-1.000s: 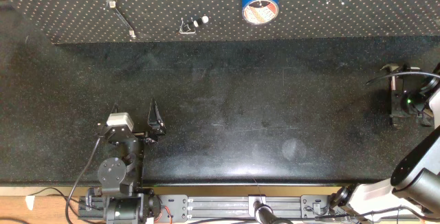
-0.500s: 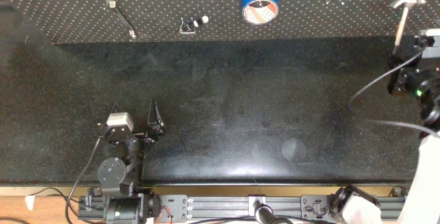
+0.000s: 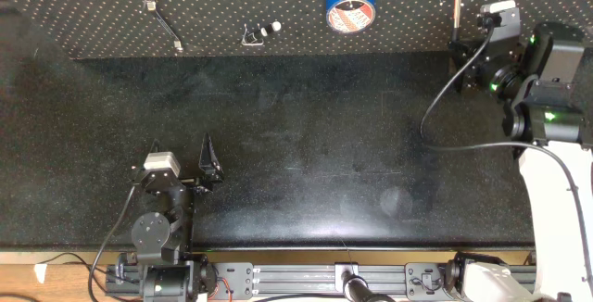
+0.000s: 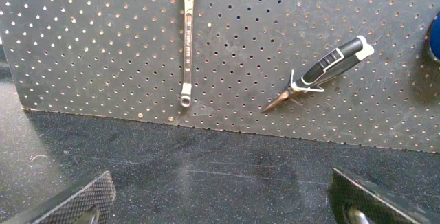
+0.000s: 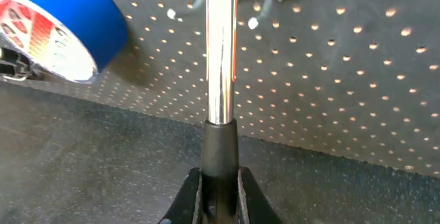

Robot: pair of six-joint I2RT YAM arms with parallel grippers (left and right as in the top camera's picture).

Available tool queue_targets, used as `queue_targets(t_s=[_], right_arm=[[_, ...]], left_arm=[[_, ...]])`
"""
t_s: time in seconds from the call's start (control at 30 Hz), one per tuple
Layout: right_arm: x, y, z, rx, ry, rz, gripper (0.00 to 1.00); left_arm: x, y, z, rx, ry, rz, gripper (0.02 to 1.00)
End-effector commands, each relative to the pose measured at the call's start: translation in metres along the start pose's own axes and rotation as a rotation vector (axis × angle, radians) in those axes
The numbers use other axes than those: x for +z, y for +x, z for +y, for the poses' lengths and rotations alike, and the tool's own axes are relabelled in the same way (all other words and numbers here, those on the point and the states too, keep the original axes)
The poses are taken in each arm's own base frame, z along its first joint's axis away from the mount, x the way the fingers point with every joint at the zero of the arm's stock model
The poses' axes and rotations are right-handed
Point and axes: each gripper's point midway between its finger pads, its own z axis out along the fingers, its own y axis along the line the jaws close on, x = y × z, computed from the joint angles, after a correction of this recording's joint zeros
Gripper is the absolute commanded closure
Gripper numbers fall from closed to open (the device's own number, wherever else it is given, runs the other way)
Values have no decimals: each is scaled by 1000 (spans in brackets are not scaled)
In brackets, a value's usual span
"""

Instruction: Place Tools Onto Pegboard

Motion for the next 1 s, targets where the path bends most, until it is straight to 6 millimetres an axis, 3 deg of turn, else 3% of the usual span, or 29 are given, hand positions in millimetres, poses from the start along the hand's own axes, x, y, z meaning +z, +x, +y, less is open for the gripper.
queue_targets(t_s=[0.03,0.5,0.53,0.6,0.77,1.0], right_arm=[[13,4,-6,25,6,25,928],[41,34,-17,69,-6,124,923],[42,35,-17,69,-6,125,726],[42,34,-14,71,-26,121,108],[37,25,-10,156,-32,91,82],[-13,-23,22,83,-40,-73,77]], left_arm=[[1,12,0,13,2,26,23],[1,12,0,13,2,26,23],[1,12,0,13,3,26,23],[1,12,0,13,2,26,23],[1,12,0,13,2,26,23],[1,12,0,13,2,26,23]])
